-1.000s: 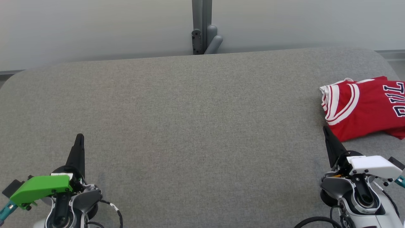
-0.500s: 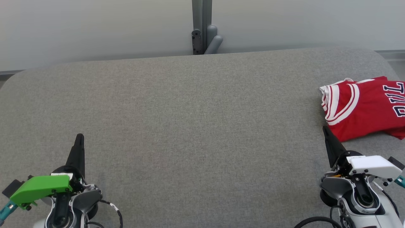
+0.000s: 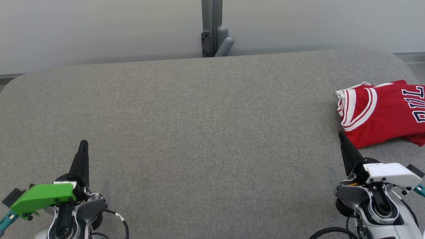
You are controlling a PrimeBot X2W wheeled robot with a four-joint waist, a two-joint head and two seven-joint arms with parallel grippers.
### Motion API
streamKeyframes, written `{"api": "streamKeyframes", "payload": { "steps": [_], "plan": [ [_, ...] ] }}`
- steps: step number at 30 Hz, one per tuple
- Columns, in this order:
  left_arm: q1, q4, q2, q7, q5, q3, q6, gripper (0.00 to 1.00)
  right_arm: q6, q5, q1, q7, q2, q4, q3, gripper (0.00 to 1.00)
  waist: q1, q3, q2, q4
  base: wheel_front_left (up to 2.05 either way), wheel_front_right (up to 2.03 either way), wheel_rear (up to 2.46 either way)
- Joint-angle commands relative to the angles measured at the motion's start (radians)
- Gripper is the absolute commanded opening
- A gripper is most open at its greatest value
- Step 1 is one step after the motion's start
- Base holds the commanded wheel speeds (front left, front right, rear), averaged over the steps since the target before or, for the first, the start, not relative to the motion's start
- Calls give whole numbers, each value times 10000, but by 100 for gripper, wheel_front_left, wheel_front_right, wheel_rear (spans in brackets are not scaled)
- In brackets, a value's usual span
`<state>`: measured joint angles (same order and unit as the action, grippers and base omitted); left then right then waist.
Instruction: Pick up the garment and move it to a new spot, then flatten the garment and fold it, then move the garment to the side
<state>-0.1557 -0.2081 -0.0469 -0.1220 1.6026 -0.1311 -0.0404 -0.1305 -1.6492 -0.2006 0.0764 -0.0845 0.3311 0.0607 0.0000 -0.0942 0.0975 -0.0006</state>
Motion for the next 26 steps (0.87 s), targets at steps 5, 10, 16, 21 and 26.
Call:
{"api": "streamKeyframes", "payload": {
  "steps": [5, 10, 16, 21, 26],
  "plan": [
    [-132, 4, -63, -17, 17, -40, 5, 0, -4, -83, -5, -58, -92, -23, -37, 0, 0, 0, 0, 0, 0, 0, 0],
    [-132, 4, -63, -17, 17, -40, 5, 0, -4, -119, -1, -92, -116, -27, -73, 0, 0, 0, 0, 0, 0, 0, 0],
    [-132, 4, -63, -17, 17, -40, 5, 0, -4, -148, 5, -127, -141, -31, -122, 0, 0, 0, 0, 0, 0, 0, 0],
    [-132, 5, -63, -17, 17, -40, 5, 0, -4, -189, 8, -154, -159, -34, -155, 0, 0, 0, 0, 0, 0, 0, 0],
    [-132, 5, -63, -17, 17, -40, 5, 0, -4, -229, 13, -175, -178, -38, -196, 0, 0, 0, 0, 0, 0, 0, 0]
  ]
}}
